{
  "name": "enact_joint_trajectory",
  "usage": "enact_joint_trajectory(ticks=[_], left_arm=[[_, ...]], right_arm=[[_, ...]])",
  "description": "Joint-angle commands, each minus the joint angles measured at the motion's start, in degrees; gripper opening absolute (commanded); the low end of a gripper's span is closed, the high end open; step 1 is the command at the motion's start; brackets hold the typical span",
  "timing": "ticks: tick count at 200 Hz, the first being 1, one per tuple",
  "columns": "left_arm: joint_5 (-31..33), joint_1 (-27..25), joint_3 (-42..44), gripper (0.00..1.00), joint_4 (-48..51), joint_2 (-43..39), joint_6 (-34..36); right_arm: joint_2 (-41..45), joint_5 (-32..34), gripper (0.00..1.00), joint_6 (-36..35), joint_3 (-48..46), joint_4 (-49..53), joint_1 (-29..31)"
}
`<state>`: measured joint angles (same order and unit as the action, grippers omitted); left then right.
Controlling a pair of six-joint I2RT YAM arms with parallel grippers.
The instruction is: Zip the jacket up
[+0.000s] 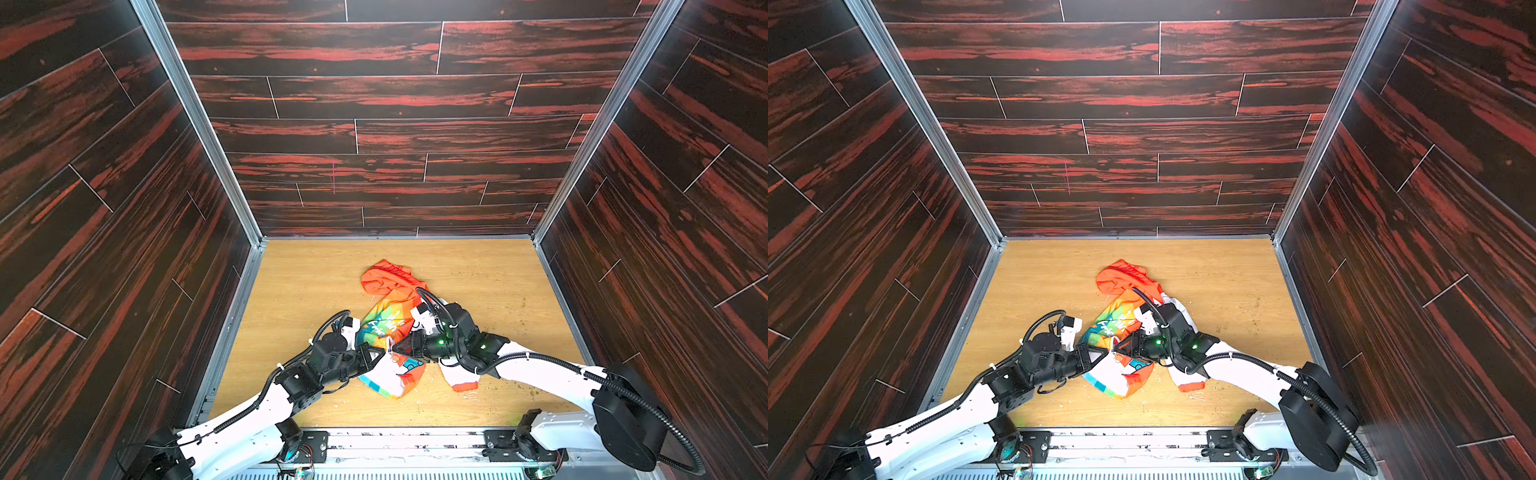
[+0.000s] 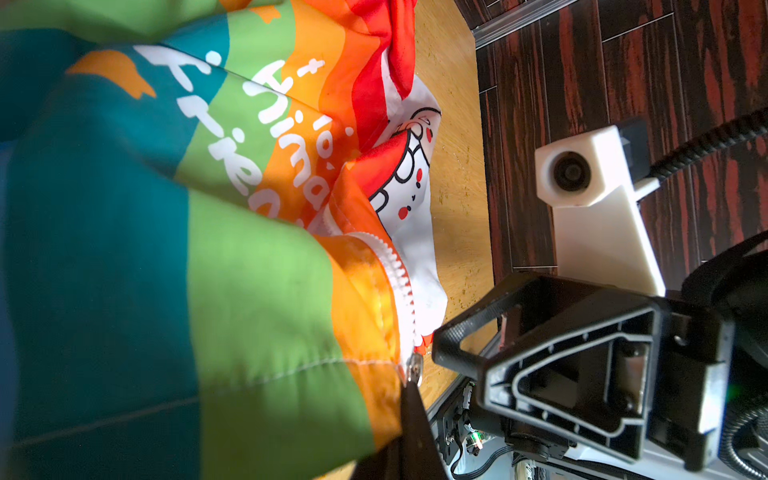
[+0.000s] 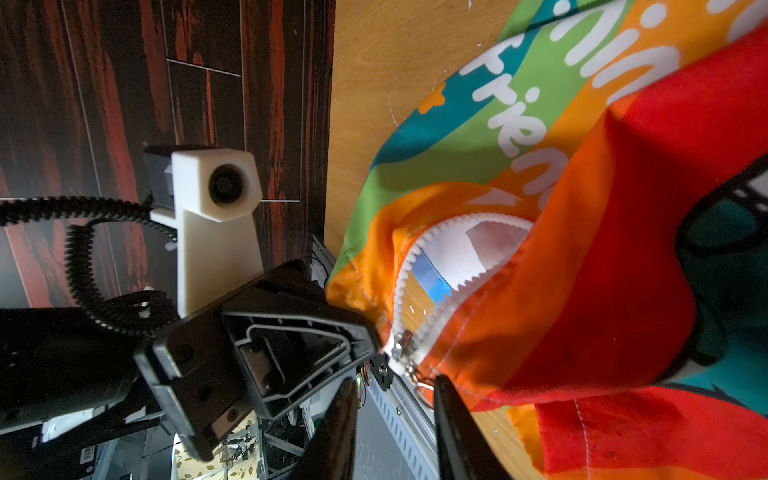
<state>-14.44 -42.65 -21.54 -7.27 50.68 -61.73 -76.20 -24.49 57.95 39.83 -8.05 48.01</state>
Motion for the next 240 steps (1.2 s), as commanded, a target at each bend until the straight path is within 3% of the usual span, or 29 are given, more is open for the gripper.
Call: enact_joint_trajectory(ticks=[1,240], left_arm=[[-0.8,0.4,-1.0,0.0,-0.6,-0.1,-0.7],[-1.5,0.3,-0.7,0.0,-6.3,1.7,-4.9]], right_arm=[[-1.4,-0.1,0.35,0.1,-0.8,-1.4,0.4],[-0.8,-2.7,0.39,3.1,-8.1,-16.1,0.4]])
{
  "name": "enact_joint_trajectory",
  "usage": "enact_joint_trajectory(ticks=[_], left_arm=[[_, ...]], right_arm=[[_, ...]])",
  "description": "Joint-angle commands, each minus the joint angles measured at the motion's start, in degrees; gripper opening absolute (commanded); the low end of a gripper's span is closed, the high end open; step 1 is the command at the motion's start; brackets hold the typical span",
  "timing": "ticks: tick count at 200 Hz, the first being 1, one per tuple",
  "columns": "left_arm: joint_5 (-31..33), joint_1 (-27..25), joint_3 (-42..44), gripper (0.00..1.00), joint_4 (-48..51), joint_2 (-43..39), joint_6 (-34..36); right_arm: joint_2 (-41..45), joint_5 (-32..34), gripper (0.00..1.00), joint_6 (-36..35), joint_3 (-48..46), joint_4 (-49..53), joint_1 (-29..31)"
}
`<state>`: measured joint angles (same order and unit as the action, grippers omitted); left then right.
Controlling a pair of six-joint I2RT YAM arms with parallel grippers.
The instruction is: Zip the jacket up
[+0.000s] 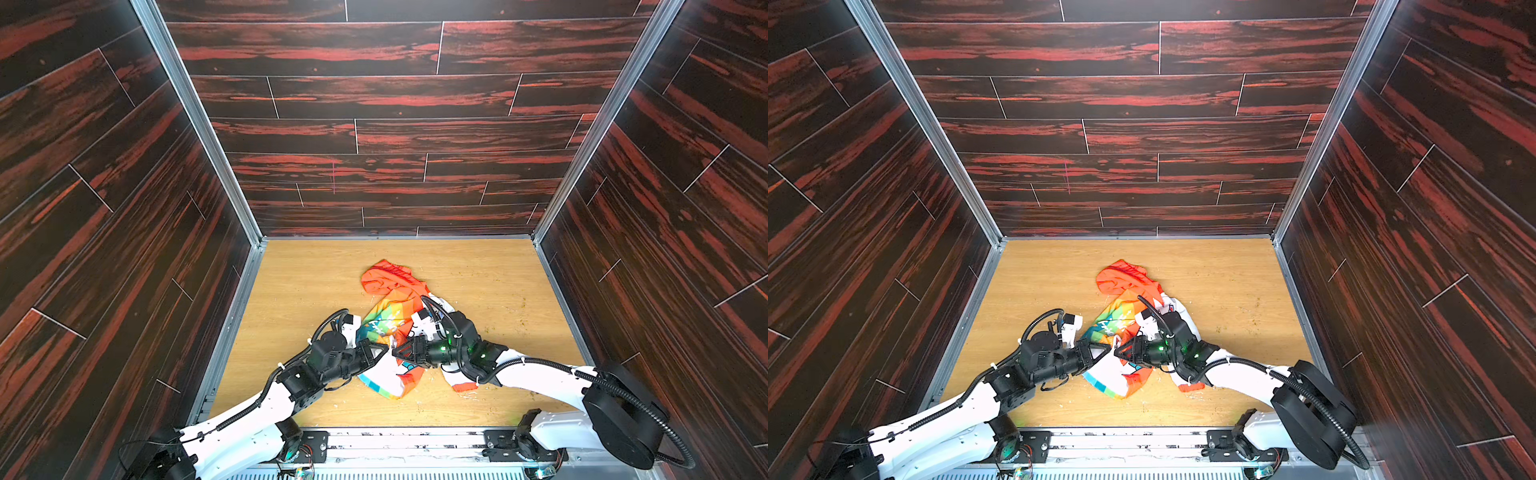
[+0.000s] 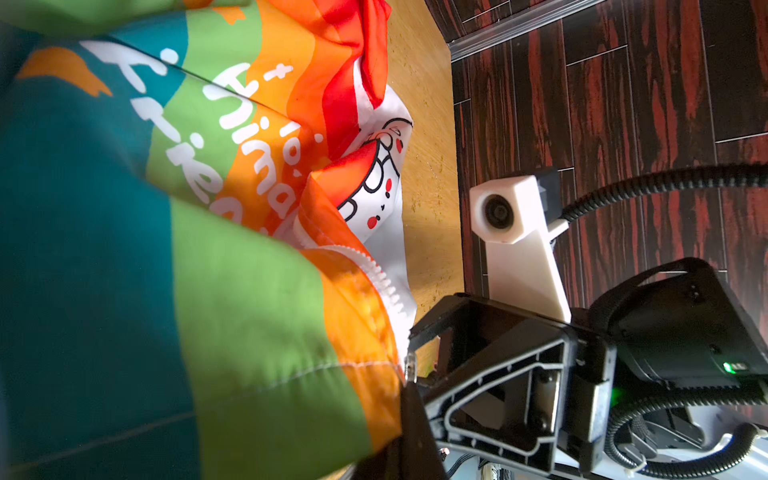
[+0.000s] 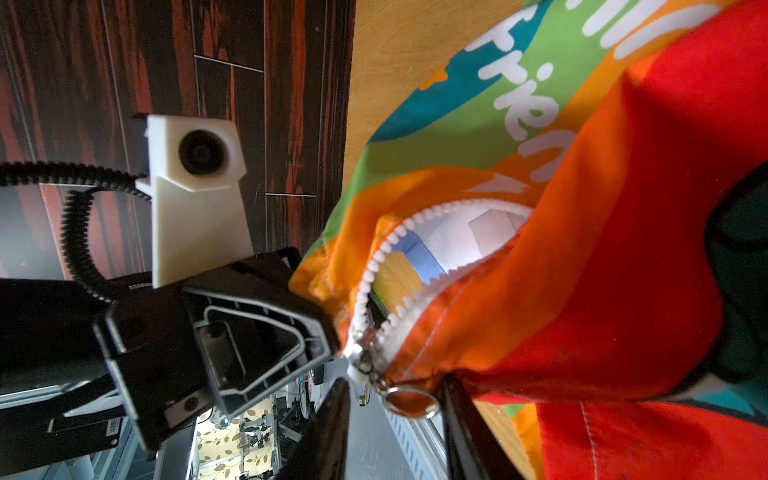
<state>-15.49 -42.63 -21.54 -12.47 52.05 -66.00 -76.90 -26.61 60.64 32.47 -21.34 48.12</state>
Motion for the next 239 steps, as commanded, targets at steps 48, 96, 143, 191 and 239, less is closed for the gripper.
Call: enact_joint_trajectory(ticks=[48,96,143,191,239], left_arm=[[-0.3,0.3,-0.7,0.0,-1.1,0.9,-0.6],[-0.5,0.3,-0.7,0.0,-1.0,1.4,-0.6],[-0.8,0.3,-0.6,0.0,-1.3,1.9,-0.6],[-0.8,0.3,-0.5,0.0,-1.5,2.1,-0.5],[-0.8,0.3,-0.6,0.0,-1.7,2.3,-0.6]], right_arm=[[1.4,0.1,0.39,0.4,-2.5,-4.4,0.2],[3.1,0.2,0.39,0.4,-3.5,-4.9,0.0],[3.5,-0.3,0.39,0.4,-3.9,-6.7,-0.2],[3.7,-0.3,0.39,0.4,-4.4,-7.3,-0.3],[3.8,-0.5,0.39,0.4,-4.7,-6.9,-0.3]])
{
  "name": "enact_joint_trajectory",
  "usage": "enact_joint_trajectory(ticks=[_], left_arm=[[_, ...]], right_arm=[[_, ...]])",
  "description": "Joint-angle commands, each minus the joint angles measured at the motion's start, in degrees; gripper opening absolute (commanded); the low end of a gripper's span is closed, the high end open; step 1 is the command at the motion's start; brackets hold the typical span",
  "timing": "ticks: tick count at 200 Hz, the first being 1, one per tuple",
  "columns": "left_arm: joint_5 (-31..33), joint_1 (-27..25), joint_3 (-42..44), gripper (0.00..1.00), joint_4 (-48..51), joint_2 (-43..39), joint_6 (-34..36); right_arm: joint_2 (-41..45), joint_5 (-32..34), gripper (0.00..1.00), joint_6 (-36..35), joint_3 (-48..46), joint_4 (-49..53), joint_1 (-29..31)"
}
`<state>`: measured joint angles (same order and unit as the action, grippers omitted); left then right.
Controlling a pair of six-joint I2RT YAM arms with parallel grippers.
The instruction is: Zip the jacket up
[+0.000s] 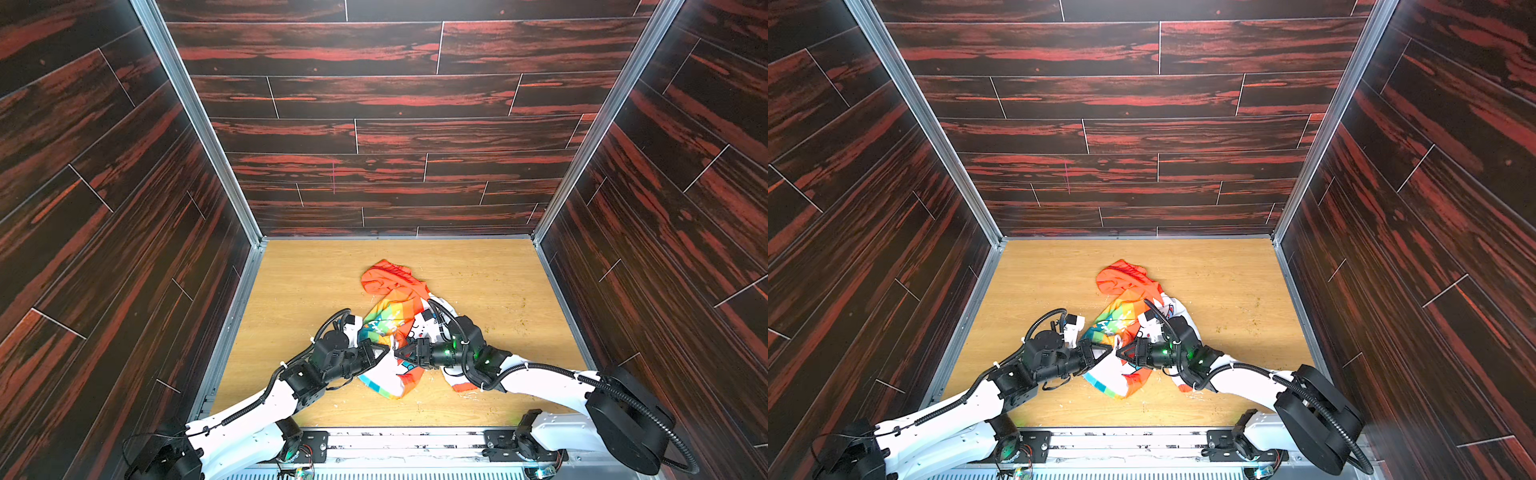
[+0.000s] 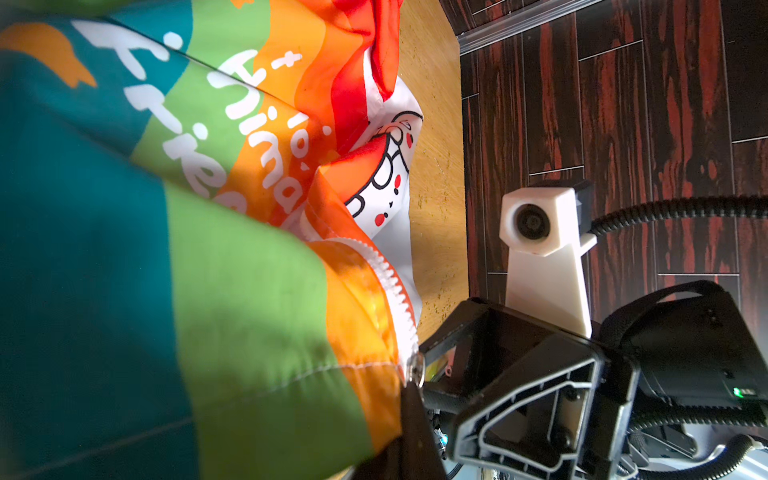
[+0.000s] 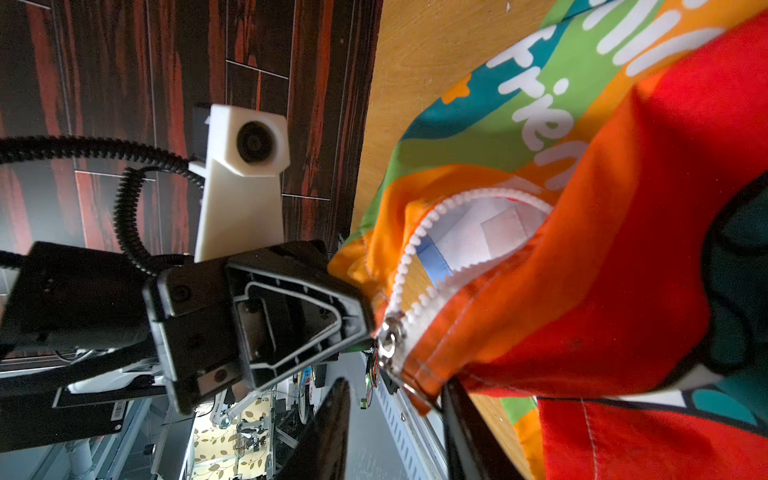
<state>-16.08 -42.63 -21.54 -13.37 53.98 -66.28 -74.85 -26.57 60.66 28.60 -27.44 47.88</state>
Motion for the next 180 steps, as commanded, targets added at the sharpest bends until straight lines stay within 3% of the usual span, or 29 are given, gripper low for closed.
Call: enact_joint_trajectory(ticks=[1,122,180], left_arm=[[-0.2,0.3,-0.6,0.0,-0.8,0.3,-0.3],[-0.8,0.3,-0.9,0.0,-1.2,1.0,-0.3],[1.4,0.3,-0.1,0.0,-2.7,-0.6,-0.7]], right_arm=[[1.7,-0.5,0.39,0.3,-0.8,-0.8,-0.1],[2.1,-0.4,0.39,0.3,-0.7,0.2,-0.1],[7.8,0.1,0.39,0.3,-0.9,2.1,-1.3]])
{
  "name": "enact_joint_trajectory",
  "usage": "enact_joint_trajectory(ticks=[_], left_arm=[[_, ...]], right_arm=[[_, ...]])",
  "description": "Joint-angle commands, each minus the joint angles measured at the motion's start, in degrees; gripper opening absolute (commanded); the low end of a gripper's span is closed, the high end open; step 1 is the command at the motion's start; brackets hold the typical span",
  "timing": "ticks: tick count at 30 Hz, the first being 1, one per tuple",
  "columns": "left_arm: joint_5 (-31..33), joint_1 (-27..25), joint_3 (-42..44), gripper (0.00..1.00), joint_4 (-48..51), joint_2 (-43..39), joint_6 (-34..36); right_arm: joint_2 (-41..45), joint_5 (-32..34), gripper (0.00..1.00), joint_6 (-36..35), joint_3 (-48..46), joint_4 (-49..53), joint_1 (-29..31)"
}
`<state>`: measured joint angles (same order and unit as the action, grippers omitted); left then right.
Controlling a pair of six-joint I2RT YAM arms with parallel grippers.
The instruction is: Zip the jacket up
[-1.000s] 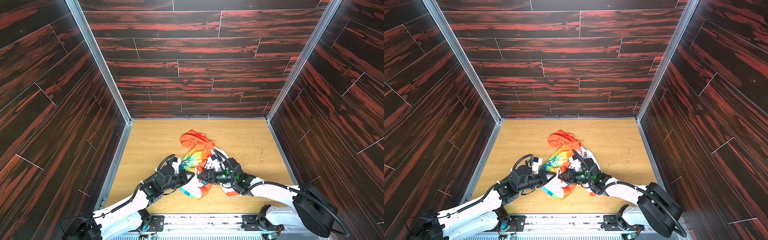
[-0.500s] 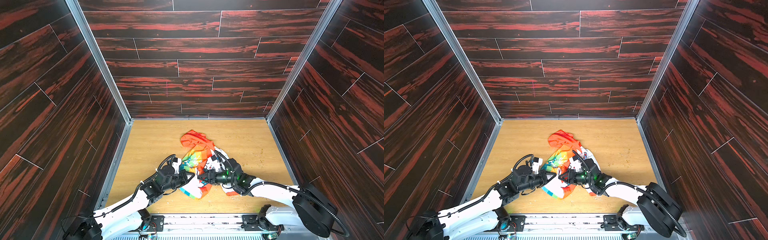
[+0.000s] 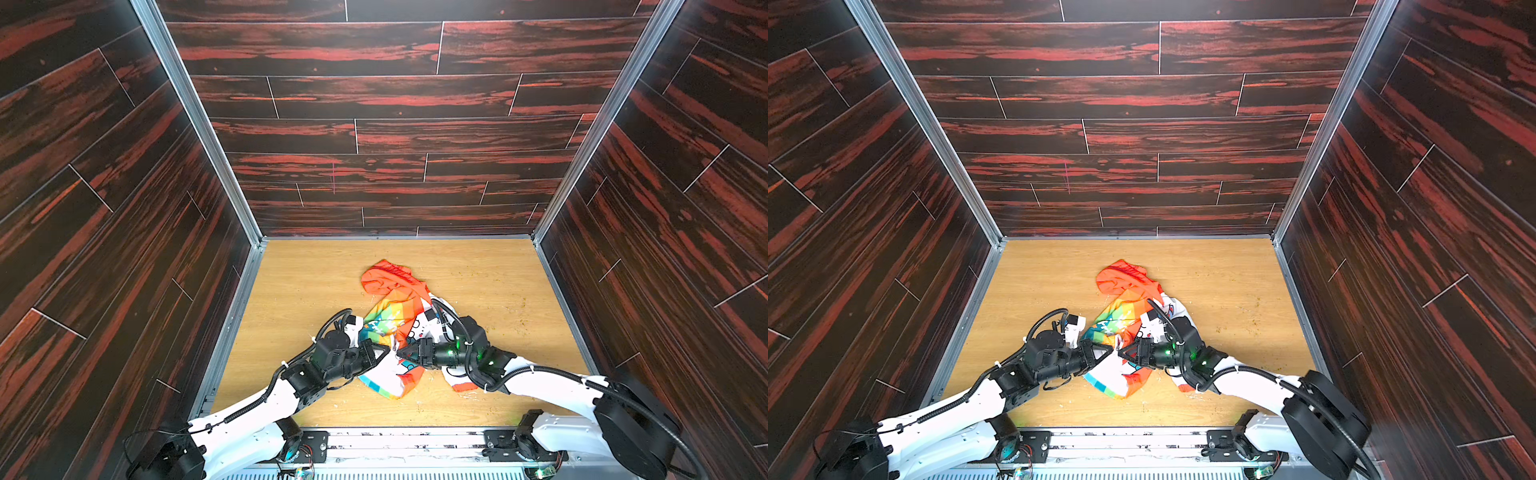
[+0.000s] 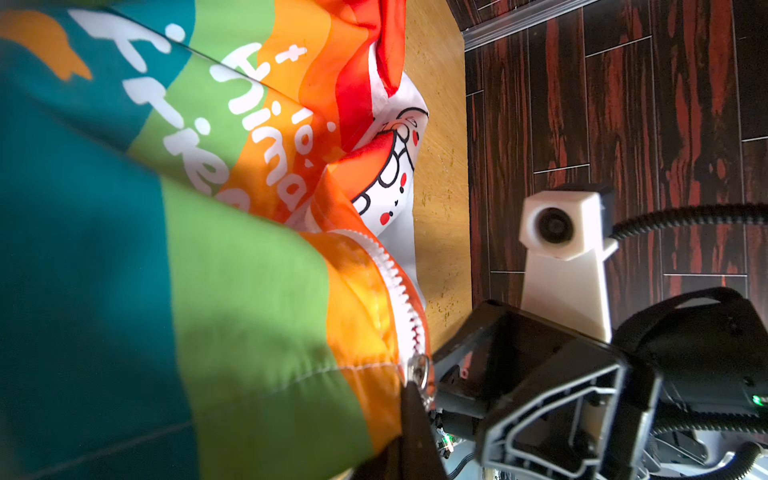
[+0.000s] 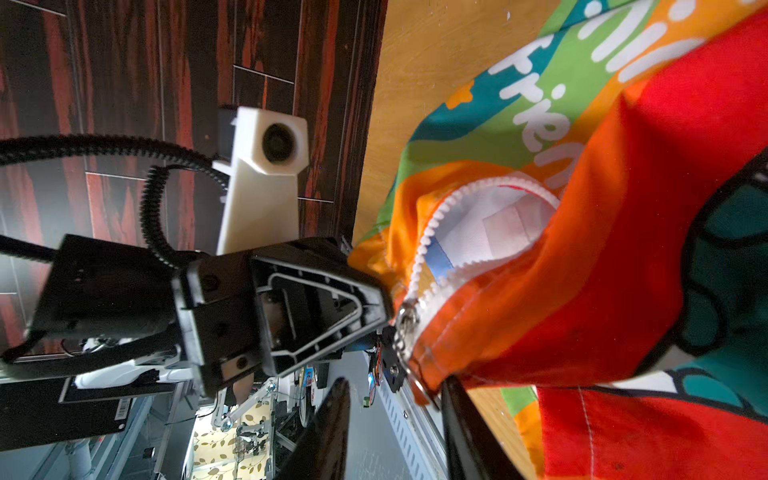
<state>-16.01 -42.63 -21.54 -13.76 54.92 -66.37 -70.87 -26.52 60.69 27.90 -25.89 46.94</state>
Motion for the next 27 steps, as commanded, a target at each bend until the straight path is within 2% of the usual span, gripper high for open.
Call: enact_joint_trajectory(ticks=[1,6,12,16,21,27], left_arm=[[1.4,0.3,-0.1,0.0,-2.5,-1.6,-0.6],[2.4,0.3,0.1,0.0,-8.1,-1.2,-1.9],[4.4,0.4,-2.4,0.0,-11.3,-0.5,-1.3],[4.3,0.5,-5.4,0.0,-11.6,1.3,-0.2],[4.3,0.5,-8.2,0.0,-13.0,3.8,0.3],[4.3,0.7,-12.6,0.0,-15.1,7.4,1.1]], right_arm=[[3.8,0.1,0.39,0.3,-0.2,0.6,-0.3],[9.4,-0.3,0.39,0.3,-0.3,2.3,-2.6],[19.8,-2.6,0.39,0.3,0.5,8.5,-10.2],[24.5,-2.8,0.39,0.3,2.2,13.5,-13.2],[26.6,-4.0,0.39,0.3,2.1,15.1,-16.0],[26.4,-7.8,0.39,0.3,-0.4,9.8,-20.2]])
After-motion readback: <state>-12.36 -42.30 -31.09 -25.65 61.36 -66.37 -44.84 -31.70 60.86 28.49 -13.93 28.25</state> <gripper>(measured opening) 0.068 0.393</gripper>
